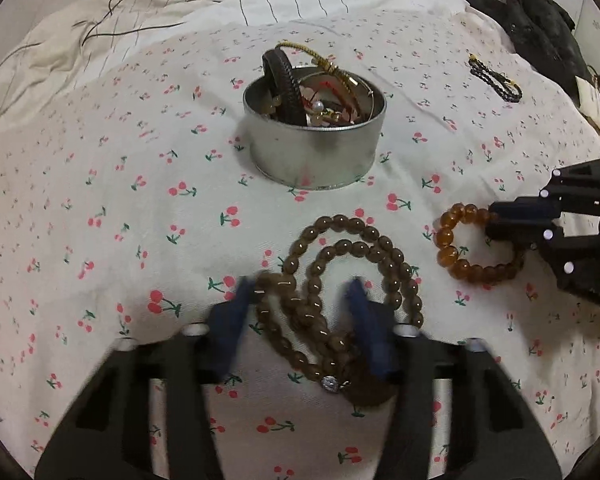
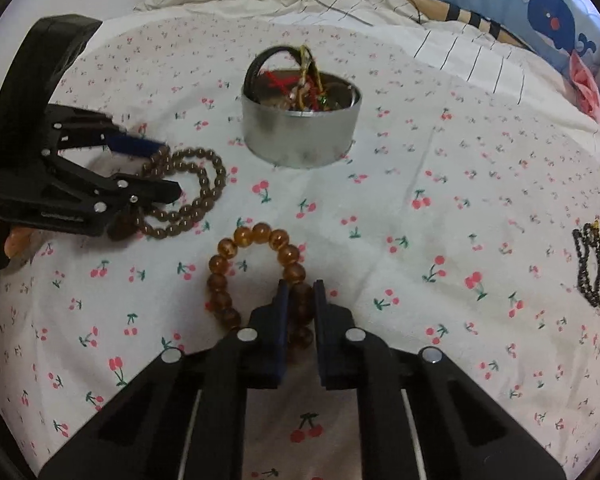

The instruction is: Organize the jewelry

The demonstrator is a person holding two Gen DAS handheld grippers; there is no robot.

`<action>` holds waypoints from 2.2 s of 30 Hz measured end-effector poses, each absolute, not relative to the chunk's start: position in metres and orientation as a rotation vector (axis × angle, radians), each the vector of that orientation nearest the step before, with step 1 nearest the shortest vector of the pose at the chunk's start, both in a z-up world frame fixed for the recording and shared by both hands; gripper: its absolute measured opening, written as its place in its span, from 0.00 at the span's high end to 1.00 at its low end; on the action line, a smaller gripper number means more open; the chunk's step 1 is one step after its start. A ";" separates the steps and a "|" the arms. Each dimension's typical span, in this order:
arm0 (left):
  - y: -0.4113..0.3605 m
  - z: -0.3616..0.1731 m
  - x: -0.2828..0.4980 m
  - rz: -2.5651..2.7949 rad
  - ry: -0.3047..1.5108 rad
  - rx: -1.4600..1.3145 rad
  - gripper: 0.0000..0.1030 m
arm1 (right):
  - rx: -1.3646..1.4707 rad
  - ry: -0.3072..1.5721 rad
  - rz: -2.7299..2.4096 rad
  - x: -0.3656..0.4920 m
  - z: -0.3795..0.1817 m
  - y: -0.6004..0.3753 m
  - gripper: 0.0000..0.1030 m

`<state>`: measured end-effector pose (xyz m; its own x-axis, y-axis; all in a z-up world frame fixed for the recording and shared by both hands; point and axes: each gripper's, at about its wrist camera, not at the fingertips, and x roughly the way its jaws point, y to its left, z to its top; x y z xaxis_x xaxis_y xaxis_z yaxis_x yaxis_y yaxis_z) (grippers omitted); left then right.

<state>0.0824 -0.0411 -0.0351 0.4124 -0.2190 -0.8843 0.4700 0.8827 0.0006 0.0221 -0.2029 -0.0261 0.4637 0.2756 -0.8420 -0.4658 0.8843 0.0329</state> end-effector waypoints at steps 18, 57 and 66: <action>-0.030 0.015 0.070 -0.465 0.972 0.192 0.92 | -0.074 0.863 0.444 0.021 0.020 -0.228 0.88; -0.053 -0.030 0.077 -0.561 1.060 0.176 0.34 | -0.243 0.956 0.350 0.029 -0.036 -0.210 0.21; -0.054 -0.034 0.075 -0.572 1.084 0.231 0.31 | -0.242 0.949 0.345 0.029 -0.034 -0.212 0.21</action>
